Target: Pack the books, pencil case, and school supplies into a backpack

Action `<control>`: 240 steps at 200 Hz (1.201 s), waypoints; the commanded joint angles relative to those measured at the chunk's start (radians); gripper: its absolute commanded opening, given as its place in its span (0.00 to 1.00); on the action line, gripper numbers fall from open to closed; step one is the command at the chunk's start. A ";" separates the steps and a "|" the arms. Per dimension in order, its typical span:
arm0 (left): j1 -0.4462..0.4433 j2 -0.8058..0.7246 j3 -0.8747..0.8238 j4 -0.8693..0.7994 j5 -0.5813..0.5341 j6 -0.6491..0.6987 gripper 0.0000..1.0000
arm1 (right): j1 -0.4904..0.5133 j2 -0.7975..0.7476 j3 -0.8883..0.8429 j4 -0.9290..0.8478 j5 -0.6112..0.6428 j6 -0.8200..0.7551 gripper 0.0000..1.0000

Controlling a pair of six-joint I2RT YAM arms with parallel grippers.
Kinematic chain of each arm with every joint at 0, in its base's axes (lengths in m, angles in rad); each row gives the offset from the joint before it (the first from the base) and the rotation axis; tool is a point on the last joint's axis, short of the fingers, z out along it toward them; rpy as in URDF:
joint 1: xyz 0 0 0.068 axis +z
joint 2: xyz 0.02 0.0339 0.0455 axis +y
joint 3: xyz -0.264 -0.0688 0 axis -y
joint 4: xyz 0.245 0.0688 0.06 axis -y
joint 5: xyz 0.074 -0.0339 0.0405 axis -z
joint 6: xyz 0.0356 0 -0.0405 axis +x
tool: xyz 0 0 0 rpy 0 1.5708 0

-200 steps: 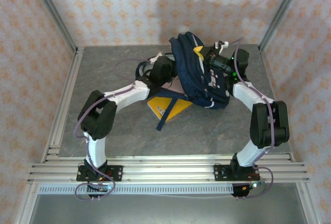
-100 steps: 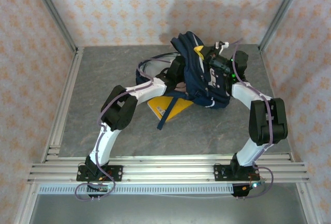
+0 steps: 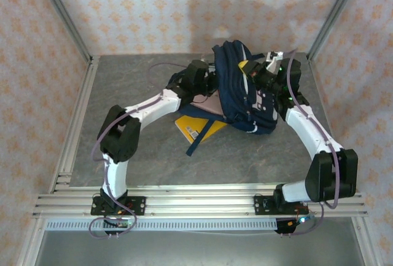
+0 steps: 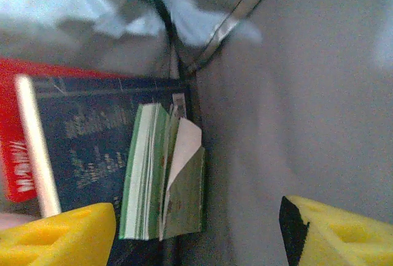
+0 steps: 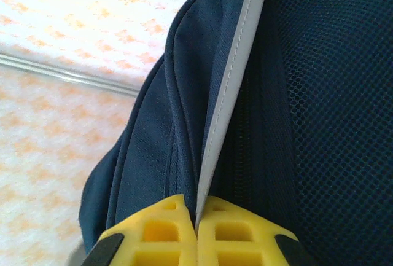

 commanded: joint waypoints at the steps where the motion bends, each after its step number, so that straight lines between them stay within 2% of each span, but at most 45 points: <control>1: 0.016 -0.090 -0.063 -0.055 0.045 0.073 0.72 | -0.010 -0.049 0.050 -0.025 0.172 -0.108 0.00; 63: 0.054 -0.296 -0.244 -0.150 0.037 0.162 0.73 | -0.010 -0.055 0.163 -0.253 0.468 -0.293 0.00; 136: 0.062 -0.511 -0.428 -0.288 -0.072 0.250 0.72 | -0.011 0.039 0.230 -0.403 0.624 -0.398 0.00; 152: 0.062 -0.528 -0.451 -0.309 -0.089 0.256 0.72 | -0.010 0.072 0.230 -0.417 0.620 -0.390 0.00; 174: 0.062 -0.535 -0.473 -0.345 -0.116 0.266 0.72 | 0.004 0.123 0.230 -0.424 0.567 -0.384 0.09; 188: 0.062 -0.529 -0.479 -0.372 -0.135 0.278 0.71 | 0.028 0.135 0.230 -0.445 0.581 -0.408 0.19; 202: 0.062 -0.520 -0.481 -0.386 -0.149 0.293 0.71 | 0.058 0.125 0.227 -0.465 0.623 -0.443 0.31; 214: 0.063 -0.501 -0.469 -0.404 -0.163 0.312 0.71 | 0.091 0.106 0.229 -0.486 0.675 -0.481 0.37; 240: 0.064 -0.410 -0.379 -0.462 -0.184 0.371 0.71 | 0.175 0.052 0.226 -0.538 0.793 -0.549 0.42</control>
